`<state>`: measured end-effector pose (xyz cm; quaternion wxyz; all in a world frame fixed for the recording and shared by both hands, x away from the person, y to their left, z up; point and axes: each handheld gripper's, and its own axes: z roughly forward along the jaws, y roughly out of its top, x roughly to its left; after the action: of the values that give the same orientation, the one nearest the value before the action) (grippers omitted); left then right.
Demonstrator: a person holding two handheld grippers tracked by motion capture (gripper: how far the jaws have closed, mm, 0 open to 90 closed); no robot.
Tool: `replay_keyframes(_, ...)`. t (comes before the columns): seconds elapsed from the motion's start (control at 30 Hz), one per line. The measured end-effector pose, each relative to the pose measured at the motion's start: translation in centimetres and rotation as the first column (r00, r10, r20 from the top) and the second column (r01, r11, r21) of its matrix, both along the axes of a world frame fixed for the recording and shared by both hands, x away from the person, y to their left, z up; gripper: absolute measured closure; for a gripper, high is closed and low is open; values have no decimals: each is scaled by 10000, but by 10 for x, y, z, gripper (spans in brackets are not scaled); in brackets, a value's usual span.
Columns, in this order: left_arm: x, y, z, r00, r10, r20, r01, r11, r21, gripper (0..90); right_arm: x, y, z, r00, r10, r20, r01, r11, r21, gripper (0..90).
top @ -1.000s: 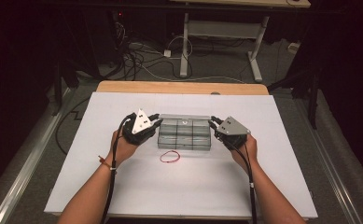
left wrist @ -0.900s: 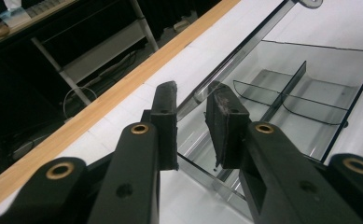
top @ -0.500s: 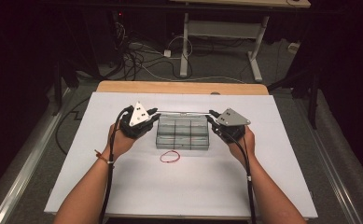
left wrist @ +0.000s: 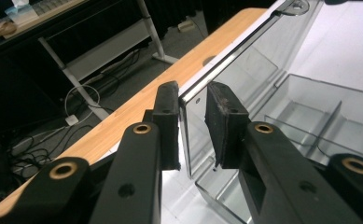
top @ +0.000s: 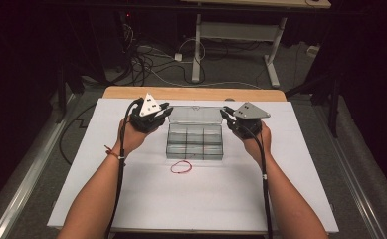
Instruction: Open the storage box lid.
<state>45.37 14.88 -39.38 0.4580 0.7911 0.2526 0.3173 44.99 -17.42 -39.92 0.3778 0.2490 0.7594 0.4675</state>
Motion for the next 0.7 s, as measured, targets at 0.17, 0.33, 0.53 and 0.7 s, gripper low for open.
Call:
replay_keyframes(0.17, 9, -1, -2, 9997, 179, 139, -179, 9998, -17, 723, 9, 0, -3, 9998, -198, 103, 195, 9995, 253, 788)
replay_keyframes(0.33, 15, -1, -6, 9993, 345, 155, -343, 9993, -161, 717, 15, 3, -7, 9984, -354, 433, 344, 9992, 226, 778)
replay_keyframes(0.53, 28, -3, -21, 9979, 502, -398, -516, 9981, -350, 695, 25, 3, -13, 9984, -560, 115, 550, 9959, 723, 775)
replay_keyframes(0.7, 35, -6, -31, 9966, 668, -490, -693, 9962, -522, 695, 34, 3, -21, 9972, -629, -398, 678, 9884, 1363, 768)
